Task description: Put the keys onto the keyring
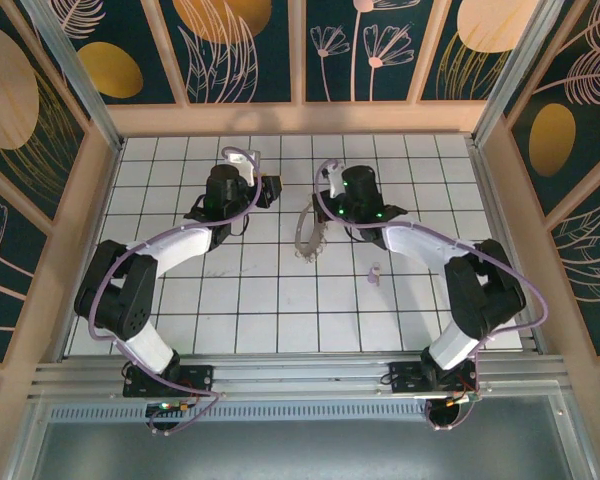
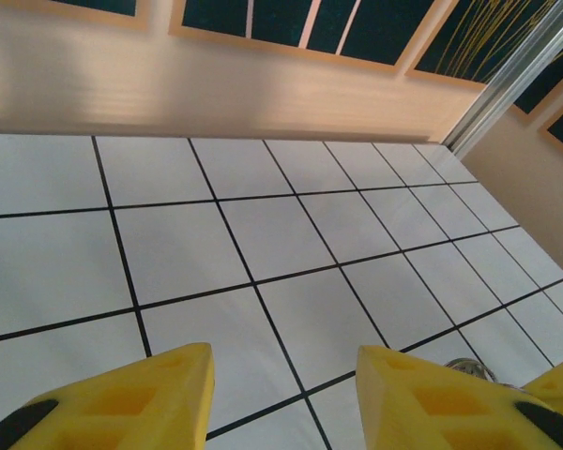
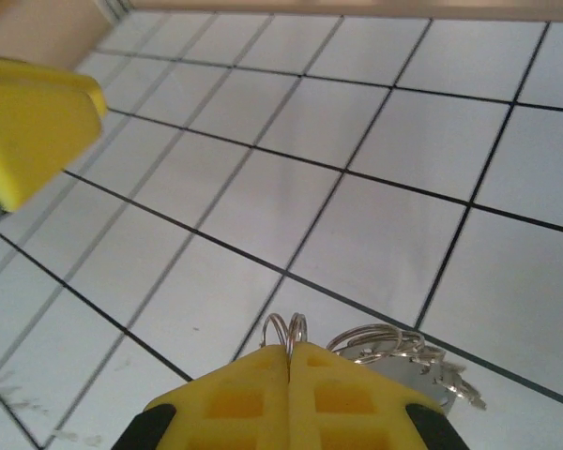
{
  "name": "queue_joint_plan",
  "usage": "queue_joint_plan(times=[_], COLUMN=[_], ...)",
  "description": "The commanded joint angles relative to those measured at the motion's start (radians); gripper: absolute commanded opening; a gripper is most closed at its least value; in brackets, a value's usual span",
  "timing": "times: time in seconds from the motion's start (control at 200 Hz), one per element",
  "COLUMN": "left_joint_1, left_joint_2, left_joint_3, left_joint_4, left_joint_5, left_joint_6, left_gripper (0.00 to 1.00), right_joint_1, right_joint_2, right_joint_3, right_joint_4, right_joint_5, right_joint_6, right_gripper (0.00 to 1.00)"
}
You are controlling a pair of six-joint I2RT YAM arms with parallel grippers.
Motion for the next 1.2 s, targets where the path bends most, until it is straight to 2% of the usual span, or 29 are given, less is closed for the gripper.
queue_joint_plan(times=[0.0,0.195,0.521,0.731,1.196], left_joint_1=[0.007,0.007,0.007,0.007,0.006], left_joint_2=[-0.036,-0.047,0.004,0.085,0.201], left_joint_3=[-0.005,-0.005,-0.005,-0.051,-0.068], left_joint_4=[-0.010,0.028,0.139,0.341,0.728], left_joint_5=[0.040,0.127,0.363,0.507,0.698], left_joint_6=[0.013,0.029,-0.008,-0.128,-0.368], left_gripper=[0.44,0.44,0.43,0.43,0.46], right_joint_1=[-0.042,-0.092,-0.119,-0.119,-0.122], right_joint_2=[-0.068,-0.133,-0.135,-0.128,-0.155], right_joint_3=[-0.056,-0.127,-0.136,-0.181,-0.214], right_joint_4=[0.182,0.352,0.418,0.467,0.488], right_joint_5=[-0.140,-0.253,-0.307,-0.324,-0.331], right_joint_6=[0.074,0.132,0.175,0.212,0.231], right_gripper=[0.00,0.00,0.00,0.00,0.00])
